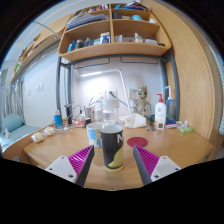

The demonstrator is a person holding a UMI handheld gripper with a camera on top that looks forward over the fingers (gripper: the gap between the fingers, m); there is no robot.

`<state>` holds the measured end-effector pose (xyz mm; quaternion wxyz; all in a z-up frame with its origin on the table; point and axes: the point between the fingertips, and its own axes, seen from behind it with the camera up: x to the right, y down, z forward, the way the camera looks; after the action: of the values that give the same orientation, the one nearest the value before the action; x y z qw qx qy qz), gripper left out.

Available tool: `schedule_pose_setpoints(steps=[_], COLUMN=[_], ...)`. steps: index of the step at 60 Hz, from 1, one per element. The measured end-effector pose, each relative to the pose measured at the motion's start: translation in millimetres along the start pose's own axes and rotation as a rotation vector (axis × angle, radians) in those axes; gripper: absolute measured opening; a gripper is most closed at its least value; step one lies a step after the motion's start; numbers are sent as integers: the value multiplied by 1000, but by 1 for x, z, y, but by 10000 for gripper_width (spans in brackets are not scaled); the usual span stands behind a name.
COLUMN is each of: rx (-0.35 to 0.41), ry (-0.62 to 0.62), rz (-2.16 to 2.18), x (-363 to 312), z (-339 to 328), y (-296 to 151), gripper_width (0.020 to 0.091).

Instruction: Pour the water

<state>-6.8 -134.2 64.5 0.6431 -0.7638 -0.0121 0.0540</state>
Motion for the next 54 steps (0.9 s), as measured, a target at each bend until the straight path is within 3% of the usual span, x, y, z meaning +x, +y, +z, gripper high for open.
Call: schedule_pose_setpoints(steps=[6, 17, 20, 23, 37, 44, 54], rx=[30, 61, 67, 67, 57, 62, 59], ry=[8, -5, -11, -7, 27, 32, 38], rz=[3, 19, 18, 16, -27, -18, -25], x=[1, -4, -7, -7, -9, -7, -9], z=[21, 40, 43, 45, 48, 47, 47], y=[-14, -30, -33, -33, -31, -32, -32], gripper_width=[778, 664, 598, 448, 300, 256, 255])
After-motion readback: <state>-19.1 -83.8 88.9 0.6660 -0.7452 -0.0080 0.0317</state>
